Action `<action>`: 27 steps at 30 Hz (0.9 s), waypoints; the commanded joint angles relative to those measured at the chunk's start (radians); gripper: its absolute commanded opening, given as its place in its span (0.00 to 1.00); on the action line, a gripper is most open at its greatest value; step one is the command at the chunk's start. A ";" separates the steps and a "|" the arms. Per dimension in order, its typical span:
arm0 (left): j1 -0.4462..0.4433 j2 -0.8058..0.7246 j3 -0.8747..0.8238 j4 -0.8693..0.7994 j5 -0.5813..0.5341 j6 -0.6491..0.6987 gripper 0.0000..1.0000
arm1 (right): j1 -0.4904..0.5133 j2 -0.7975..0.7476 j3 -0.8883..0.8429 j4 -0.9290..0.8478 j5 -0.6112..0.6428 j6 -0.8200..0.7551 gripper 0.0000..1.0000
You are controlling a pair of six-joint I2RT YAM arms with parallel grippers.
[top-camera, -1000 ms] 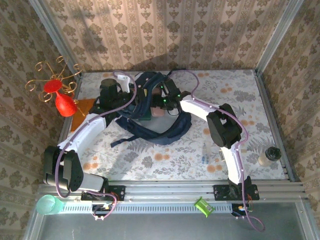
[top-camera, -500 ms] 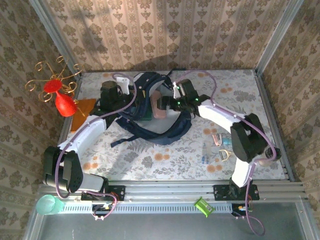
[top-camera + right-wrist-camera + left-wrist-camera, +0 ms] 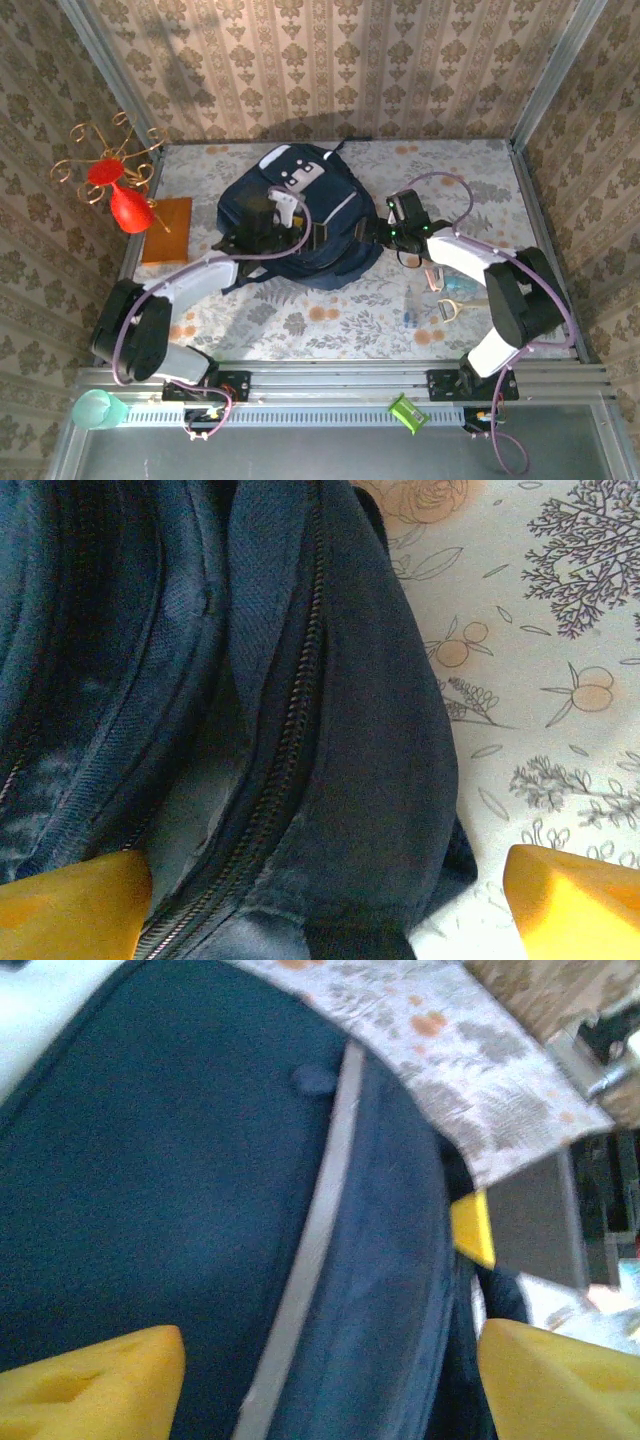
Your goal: Pack the student bag
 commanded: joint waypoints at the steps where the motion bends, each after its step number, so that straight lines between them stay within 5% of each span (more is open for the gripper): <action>1: 0.041 -0.175 -0.085 0.027 -0.162 -0.030 0.85 | -0.027 0.053 0.024 0.078 0.053 0.006 0.88; 4: 0.180 -0.237 -0.100 -0.169 -0.263 -0.146 0.86 | -0.058 0.091 0.024 0.073 0.047 -0.008 0.78; 10: 0.380 -0.100 -0.072 -0.208 -0.093 -0.253 0.87 | -0.104 0.129 0.058 -0.004 0.107 -0.070 0.61; 19: 0.353 0.117 0.029 -0.100 0.034 -0.320 0.86 | -0.140 0.232 0.284 -0.198 0.238 -0.227 0.55; 27: 0.315 0.232 0.029 -0.017 0.009 -0.319 0.66 | -0.138 0.152 0.282 -0.200 0.238 -0.276 0.64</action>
